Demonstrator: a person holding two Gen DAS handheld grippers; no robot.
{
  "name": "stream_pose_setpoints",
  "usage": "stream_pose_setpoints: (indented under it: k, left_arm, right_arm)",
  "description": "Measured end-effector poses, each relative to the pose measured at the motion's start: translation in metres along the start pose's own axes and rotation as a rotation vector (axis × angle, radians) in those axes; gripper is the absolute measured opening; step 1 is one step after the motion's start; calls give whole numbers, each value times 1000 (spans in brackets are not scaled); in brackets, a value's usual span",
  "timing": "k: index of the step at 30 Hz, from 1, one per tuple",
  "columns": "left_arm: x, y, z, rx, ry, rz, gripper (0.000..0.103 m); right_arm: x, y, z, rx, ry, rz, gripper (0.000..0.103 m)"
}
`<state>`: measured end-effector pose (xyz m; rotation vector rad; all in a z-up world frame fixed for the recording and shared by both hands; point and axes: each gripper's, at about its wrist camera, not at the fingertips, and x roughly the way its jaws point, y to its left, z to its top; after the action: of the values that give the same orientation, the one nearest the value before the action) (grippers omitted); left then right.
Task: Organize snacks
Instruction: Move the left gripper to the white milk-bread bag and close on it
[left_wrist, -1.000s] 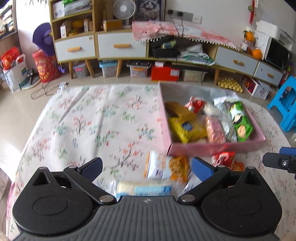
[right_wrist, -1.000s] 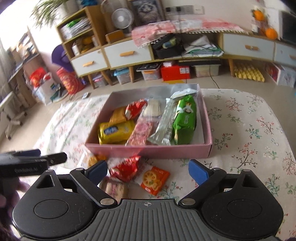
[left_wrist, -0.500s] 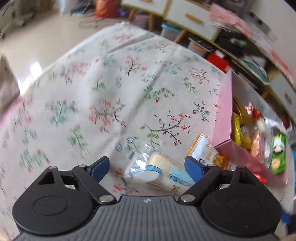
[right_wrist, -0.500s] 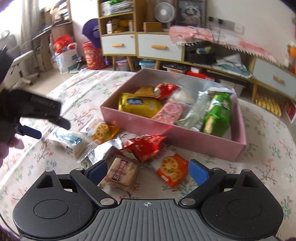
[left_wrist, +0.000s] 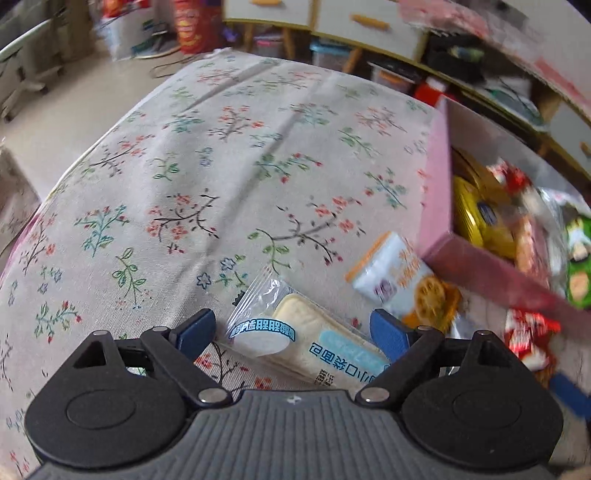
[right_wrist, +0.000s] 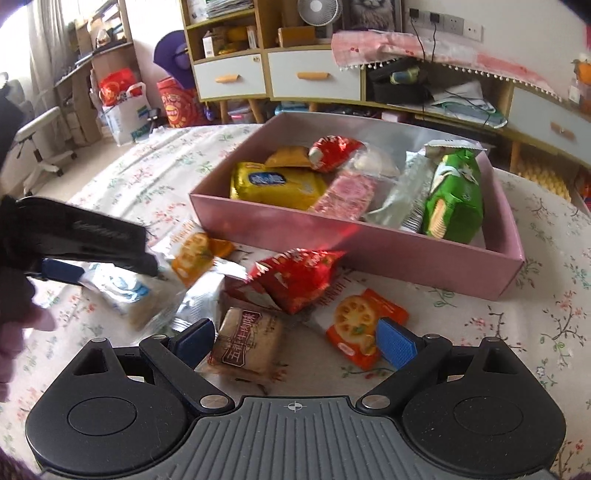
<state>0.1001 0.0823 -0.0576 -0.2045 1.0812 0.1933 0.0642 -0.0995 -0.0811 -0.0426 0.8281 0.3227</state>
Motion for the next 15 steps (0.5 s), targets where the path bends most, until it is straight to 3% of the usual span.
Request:
stream_pose_setpoints:
  k: [8, 15]
  left_arm:
    - [-13, 15, -22, 248, 36, -72, 90]
    - [-28, 36, -36, 255, 47, -116, 90]
  right_arm:
    - [-3, -7, -10, -62, 30, -37, 96]
    - [-12, -8, -21, -88, 42, -22, 96]
